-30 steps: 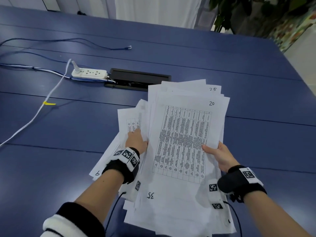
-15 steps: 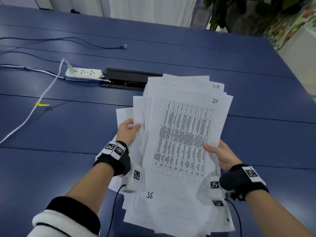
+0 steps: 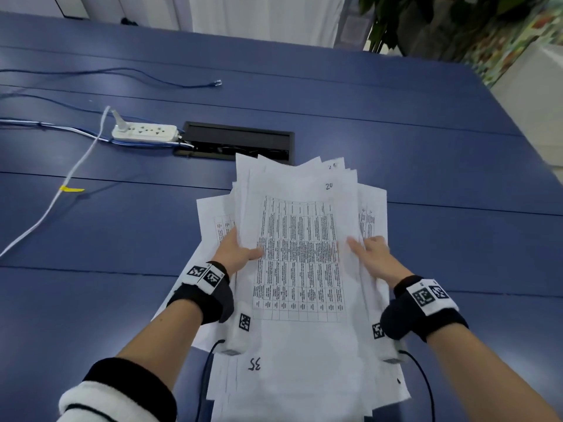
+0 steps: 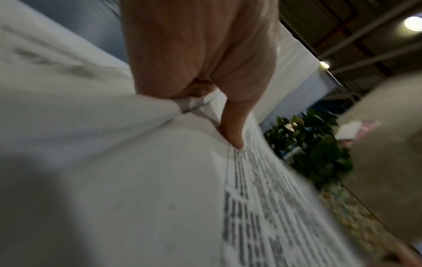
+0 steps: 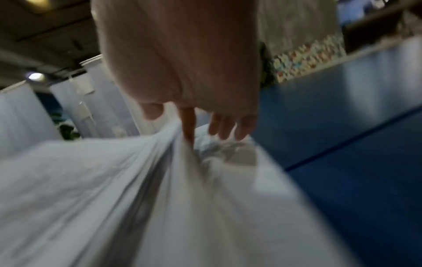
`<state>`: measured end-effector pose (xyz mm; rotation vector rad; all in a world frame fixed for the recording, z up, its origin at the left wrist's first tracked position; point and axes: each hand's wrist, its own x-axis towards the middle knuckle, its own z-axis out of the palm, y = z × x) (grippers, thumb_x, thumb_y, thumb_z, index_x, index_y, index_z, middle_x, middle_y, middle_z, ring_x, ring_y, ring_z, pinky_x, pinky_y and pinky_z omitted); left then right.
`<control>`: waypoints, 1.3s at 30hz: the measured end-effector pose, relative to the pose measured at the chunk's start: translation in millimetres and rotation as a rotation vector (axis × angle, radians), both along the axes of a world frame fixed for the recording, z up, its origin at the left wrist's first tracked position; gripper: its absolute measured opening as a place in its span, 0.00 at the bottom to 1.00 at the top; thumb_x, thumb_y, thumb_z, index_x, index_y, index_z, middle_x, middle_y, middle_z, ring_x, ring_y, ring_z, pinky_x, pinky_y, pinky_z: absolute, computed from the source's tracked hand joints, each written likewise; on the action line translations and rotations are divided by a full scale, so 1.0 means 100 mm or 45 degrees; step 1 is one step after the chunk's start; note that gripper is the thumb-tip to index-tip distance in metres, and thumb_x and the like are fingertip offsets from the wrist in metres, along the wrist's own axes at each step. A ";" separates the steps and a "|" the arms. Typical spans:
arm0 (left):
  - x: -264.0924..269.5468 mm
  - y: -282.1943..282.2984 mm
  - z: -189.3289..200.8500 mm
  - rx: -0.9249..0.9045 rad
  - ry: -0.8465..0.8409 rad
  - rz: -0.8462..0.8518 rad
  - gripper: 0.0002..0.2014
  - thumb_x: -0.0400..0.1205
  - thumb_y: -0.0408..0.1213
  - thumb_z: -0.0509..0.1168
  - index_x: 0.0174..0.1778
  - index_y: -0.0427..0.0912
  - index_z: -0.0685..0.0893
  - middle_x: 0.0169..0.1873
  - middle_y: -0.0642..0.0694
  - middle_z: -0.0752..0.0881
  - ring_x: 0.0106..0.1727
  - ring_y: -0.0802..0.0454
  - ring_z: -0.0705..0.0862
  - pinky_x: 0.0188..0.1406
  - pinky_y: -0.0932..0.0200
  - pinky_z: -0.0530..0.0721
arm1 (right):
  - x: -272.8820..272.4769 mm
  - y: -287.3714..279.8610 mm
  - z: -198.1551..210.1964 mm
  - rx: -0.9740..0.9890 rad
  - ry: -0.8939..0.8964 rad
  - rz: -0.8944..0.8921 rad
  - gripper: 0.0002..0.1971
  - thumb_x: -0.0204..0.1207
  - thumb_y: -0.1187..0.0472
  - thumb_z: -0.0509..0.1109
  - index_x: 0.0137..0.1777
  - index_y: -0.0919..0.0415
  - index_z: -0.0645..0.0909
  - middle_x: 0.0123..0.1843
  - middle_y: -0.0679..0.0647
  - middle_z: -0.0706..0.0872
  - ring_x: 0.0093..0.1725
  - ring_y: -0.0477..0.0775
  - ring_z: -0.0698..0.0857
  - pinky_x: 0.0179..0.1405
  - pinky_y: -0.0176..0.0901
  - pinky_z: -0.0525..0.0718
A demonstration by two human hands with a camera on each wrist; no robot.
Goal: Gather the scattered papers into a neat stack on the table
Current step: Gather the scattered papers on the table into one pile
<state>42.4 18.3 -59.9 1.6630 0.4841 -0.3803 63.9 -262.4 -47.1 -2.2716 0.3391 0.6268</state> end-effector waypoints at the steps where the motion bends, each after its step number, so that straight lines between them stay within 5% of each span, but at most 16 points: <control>1: -0.03 0.03 0.01 -0.020 -0.018 0.032 0.28 0.74 0.24 0.71 0.70 0.38 0.71 0.64 0.42 0.82 0.65 0.45 0.80 0.70 0.50 0.74 | 0.02 -0.07 0.01 -0.142 -0.086 -0.051 0.22 0.78 0.37 0.57 0.48 0.58 0.74 0.64 0.55 0.66 0.65 0.57 0.68 0.70 0.55 0.66; 4: -0.13 0.13 0.07 -0.076 -0.061 0.074 0.19 0.77 0.23 0.67 0.60 0.42 0.73 0.57 0.48 0.82 0.58 0.51 0.81 0.61 0.57 0.74 | 0.07 -0.18 -0.04 -0.416 -0.170 -0.171 0.24 0.76 0.47 0.66 0.66 0.63 0.75 0.70 0.64 0.65 0.72 0.68 0.64 0.73 0.57 0.65; 7: -0.18 0.20 0.05 -0.175 -0.063 0.100 0.14 0.77 0.21 0.66 0.53 0.42 0.75 0.58 0.43 0.83 0.56 0.49 0.82 0.60 0.55 0.76 | 0.13 -0.09 -0.16 -0.292 -0.166 -0.289 0.35 0.69 0.54 0.77 0.70 0.72 0.68 0.70 0.69 0.68 0.70 0.69 0.71 0.70 0.56 0.73; 10: -0.18 0.22 0.02 -0.200 -0.037 0.110 0.18 0.77 0.22 0.67 0.60 0.37 0.74 0.60 0.40 0.83 0.58 0.45 0.83 0.65 0.50 0.77 | 0.24 -0.01 -0.17 -0.175 -0.169 -0.374 0.34 0.62 0.56 0.79 0.63 0.76 0.72 0.63 0.69 0.79 0.64 0.65 0.80 0.59 0.50 0.80; 14: -0.19 0.22 0.02 -0.205 -0.057 0.104 0.18 0.77 0.21 0.66 0.61 0.38 0.75 0.58 0.41 0.84 0.56 0.47 0.84 0.62 0.53 0.78 | 0.27 -0.09 -0.14 -0.042 -0.137 -0.294 0.09 0.66 0.62 0.78 0.41 0.67 0.84 0.47 0.64 0.89 0.45 0.58 0.85 0.44 0.45 0.82; 17: -0.20 0.26 0.03 -0.241 -0.077 0.071 0.16 0.78 0.22 0.65 0.58 0.42 0.77 0.53 0.45 0.86 0.51 0.54 0.85 0.64 0.53 0.77 | 0.20 -0.16 -0.08 0.400 -0.229 -0.370 0.11 0.76 0.70 0.68 0.57 0.69 0.82 0.57 0.63 0.87 0.50 0.59 0.85 0.50 0.47 0.84; 20: -0.21 0.31 0.05 -0.304 -0.057 0.005 0.18 0.78 0.23 0.65 0.62 0.40 0.76 0.55 0.46 0.86 0.55 0.54 0.85 0.68 0.52 0.76 | 0.14 -0.11 -0.04 0.726 -0.112 -0.383 0.13 0.81 0.74 0.58 0.62 0.66 0.77 0.52 0.58 0.86 0.46 0.55 0.85 0.46 0.43 0.85; 24: -0.19 0.31 0.06 -0.391 -0.004 -0.044 0.35 0.68 0.39 0.75 0.71 0.38 0.71 0.65 0.41 0.83 0.68 0.44 0.80 0.76 0.39 0.69 | 0.16 0.08 -0.09 0.704 0.005 -0.340 0.11 0.81 0.70 0.59 0.60 0.71 0.79 0.54 0.60 0.86 0.49 0.58 0.85 0.58 0.52 0.83; 27: -0.11 0.26 0.14 -0.418 0.056 -0.062 0.30 0.73 0.41 0.73 0.70 0.41 0.72 0.67 0.45 0.81 0.70 0.45 0.78 0.77 0.40 0.67 | 0.25 0.17 -0.05 0.653 0.023 -0.347 0.14 0.82 0.56 0.61 0.53 0.65 0.84 0.51 0.56 0.88 0.52 0.56 0.86 0.62 0.53 0.81; 31: 0.00 0.14 0.15 -0.320 0.075 -0.104 0.30 0.75 0.39 0.72 0.73 0.42 0.71 0.68 0.47 0.80 0.70 0.49 0.76 0.78 0.44 0.65 | 0.33 0.32 0.01 0.613 0.060 -0.183 0.27 0.84 0.45 0.53 0.75 0.63 0.70 0.71 0.52 0.78 0.70 0.54 0.78 0.76 0.55 0.70; 39: 0.02 0.14 0.10 -0.168 0.009 0.033 0.27 0.78 0.23 0.66 0.72 0.37 0.67 0.64 0.46 0.79 0.66 0.48 0.78 0.66 0.55 0.72 | 0.26 0.21 0.00 0.707 -0.059 -0.153 0.14 0.79 0.71 0.65 0.63 0.61 0.75 0.65 0.58 0.83 0.60 0.56 0.84 0.66 0.53 0.79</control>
